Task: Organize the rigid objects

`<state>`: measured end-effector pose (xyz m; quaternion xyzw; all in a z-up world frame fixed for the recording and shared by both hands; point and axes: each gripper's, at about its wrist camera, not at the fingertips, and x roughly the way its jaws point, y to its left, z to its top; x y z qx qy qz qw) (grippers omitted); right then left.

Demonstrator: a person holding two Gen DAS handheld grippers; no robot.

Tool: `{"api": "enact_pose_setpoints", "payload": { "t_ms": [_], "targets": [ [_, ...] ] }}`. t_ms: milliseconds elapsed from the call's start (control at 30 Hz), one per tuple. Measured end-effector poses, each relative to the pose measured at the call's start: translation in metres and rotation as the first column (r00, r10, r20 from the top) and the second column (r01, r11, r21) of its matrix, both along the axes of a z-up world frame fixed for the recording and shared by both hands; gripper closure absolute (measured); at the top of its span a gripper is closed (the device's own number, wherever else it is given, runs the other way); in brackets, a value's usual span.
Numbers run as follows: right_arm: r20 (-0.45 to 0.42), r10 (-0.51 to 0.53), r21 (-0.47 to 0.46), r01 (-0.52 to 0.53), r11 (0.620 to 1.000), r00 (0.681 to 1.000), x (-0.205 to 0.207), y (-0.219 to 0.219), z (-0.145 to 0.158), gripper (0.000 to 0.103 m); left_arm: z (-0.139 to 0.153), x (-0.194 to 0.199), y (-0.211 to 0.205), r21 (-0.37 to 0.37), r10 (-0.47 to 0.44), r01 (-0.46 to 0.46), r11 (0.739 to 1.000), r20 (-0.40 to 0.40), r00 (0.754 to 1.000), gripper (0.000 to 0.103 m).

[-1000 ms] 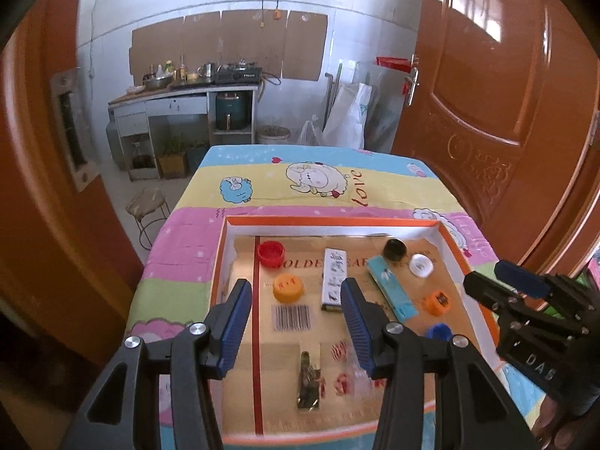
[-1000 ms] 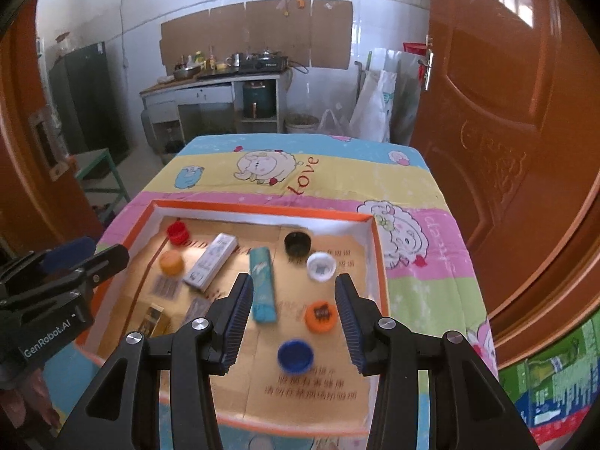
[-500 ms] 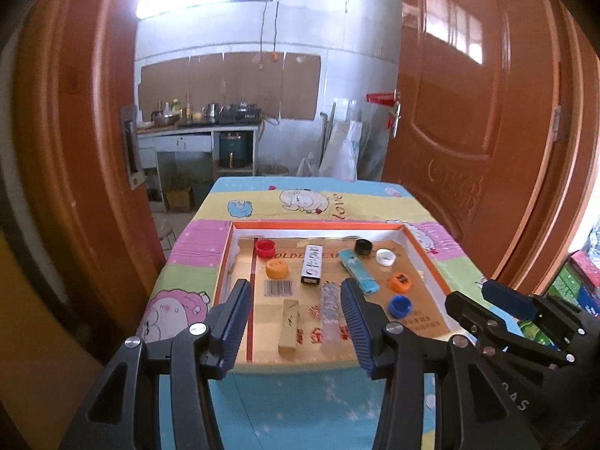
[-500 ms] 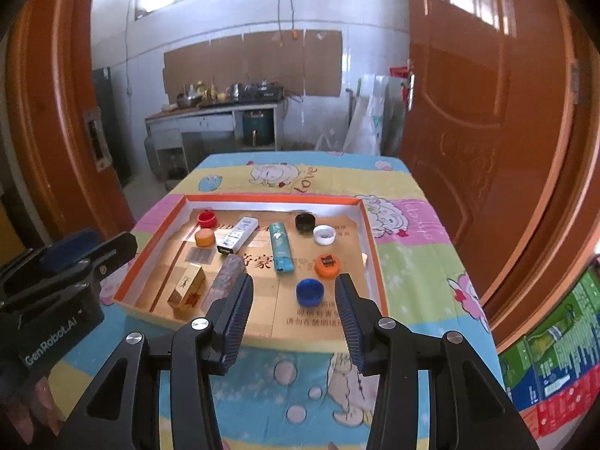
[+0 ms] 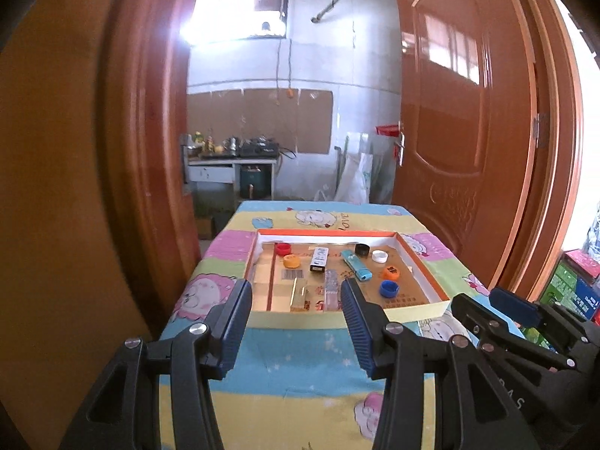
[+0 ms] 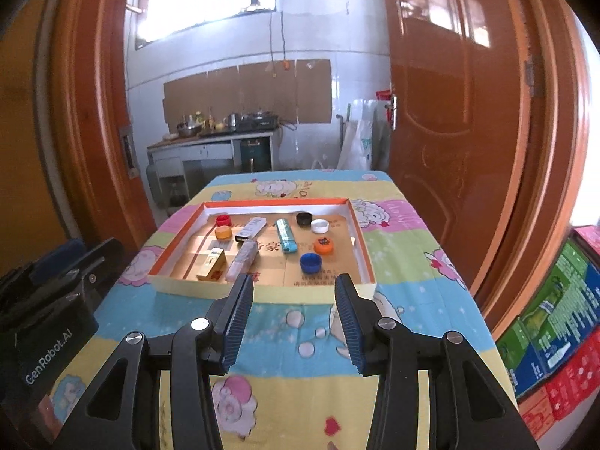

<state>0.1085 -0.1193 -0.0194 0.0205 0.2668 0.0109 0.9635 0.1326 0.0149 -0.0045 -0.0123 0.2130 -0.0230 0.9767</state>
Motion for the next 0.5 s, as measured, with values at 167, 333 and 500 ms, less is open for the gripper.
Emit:
{"api": "enact_pose_setpoints", "payload": {
  "t_ms": [167, 333, 500],
  "targets": [
    [0.038, -0.022, -0.019, 0.023, 1.000, 0.999, -0.043, 0.005, -0.002, 0.056, -0.003, -0.041, -0.002, 0.027, 0.069, -0.070, 0.997, 0.049, 0.996, 0.054],
    [0.052, -0.029, -0.017, 0.029, 0.999, 0.998, -0.079, 0.005, -0.006, 0.056, -0.007, -0.073, -0.001, 0.007, 0.040, -0.040, 0.999, 0.049, 0.998, 0.054],
    [0.072, -0.034, -0.031, 0.036, 0.999, 0.997, -0.111, 0.008, -0.008, 0.056, -0.012, -0.100, -0.002, 0.034, 0.075, -0.078, 0.996, 0.062, 0.995, 0.054]
  ]
}}
